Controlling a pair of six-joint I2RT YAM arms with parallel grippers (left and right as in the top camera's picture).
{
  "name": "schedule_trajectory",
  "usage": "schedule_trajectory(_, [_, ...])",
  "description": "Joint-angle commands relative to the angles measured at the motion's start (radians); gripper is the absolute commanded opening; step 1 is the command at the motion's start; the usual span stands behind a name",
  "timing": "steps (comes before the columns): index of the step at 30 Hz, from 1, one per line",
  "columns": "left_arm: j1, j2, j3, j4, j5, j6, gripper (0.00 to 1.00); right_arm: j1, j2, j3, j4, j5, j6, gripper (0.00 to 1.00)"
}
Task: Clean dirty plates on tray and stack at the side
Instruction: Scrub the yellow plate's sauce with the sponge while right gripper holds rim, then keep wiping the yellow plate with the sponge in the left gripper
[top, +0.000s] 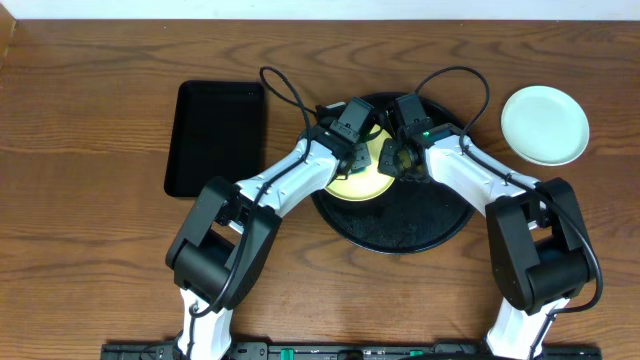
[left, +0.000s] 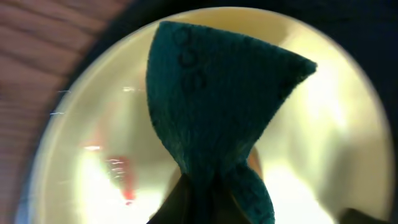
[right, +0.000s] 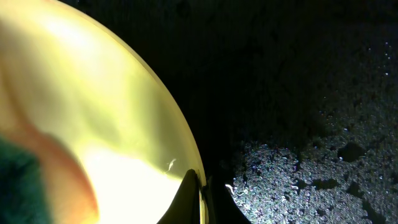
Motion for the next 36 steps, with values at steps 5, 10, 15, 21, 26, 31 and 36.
schedule_trajectory(5, [0.045,0.016,-0.005,-0.143,-0.258,0.098,0.08,0.019,0.023,-0.029,-0.014,0.011,0.014,0.01])
schedule_trajectory(10, [0.045,0.002,0.034,-0.174,-0.283,0.098,0.07,0.019,0.023,-0.029,-0.014,0.011,0.014,0.01])
schedule_trajectory(15, [0.044,-0.054,0.086,-0.173,-0.283,0.098,0.07,0.019,0.023,-0.034,-0.012,0.011,0.014,0.01])
schedule_trajectory(21, [0.042,-0.115,0.1,-0.126,-0.234,0.097,0.07,0.019,0.023,-0.043,0.002,0.011,0.014,0.01])
schedule_trajectory(26, [0.038,-0.086,0.097,-0.018,0.045,0.097,0.08,0.019,0.023,-0.042,0.015,0.01,0.014,0.01])
schedule_trajectory(31, [0.019,-0.019,0.097,0.042,0.138,0.028,0.08,0.019,0.023,-0.043,0.015,0.01,0.014,0.01])
schedule_trajectory(36, [0.014,0.06,0.097,0.035,0.137,0.018,0.08,0.019,0.023,-0.043,0.013,0.01,0.014,0.01])
